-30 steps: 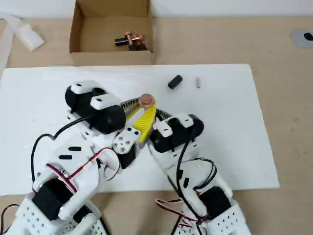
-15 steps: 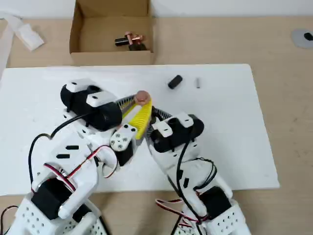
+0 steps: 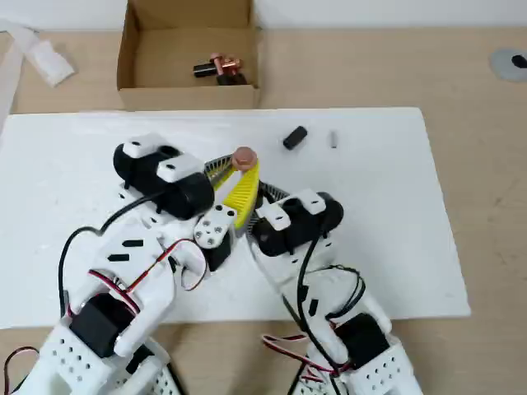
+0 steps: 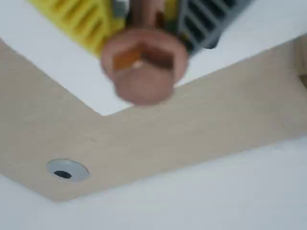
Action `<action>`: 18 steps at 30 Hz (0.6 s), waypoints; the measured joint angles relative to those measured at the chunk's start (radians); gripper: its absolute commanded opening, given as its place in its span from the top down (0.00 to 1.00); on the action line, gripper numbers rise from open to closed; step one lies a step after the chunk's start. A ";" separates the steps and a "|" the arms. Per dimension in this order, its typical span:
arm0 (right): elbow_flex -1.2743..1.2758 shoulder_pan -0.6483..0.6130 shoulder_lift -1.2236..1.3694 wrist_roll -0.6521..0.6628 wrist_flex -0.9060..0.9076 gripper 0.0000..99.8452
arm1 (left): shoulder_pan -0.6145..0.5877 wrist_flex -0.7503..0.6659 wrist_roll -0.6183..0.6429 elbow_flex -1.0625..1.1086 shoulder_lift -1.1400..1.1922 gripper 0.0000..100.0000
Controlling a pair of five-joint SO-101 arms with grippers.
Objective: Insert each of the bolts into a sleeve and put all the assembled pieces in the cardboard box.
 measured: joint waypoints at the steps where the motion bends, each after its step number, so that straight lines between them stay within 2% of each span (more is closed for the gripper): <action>1: 0.000 0.000 0.000 0.000 0.000 0.99 | 0.000 -0.006 -0.012 0.000 0.000 0.99; 12: 0.000 0.000 0.000 0.000 0.000 0.99 | -0.052 -0.064 -0.026 0.000 0.000 0.99; 18: 0.000 0.000 0.000 0.000 0.000 0.99 | -0.052 -0.064 0.052 0.000 0.000 0.99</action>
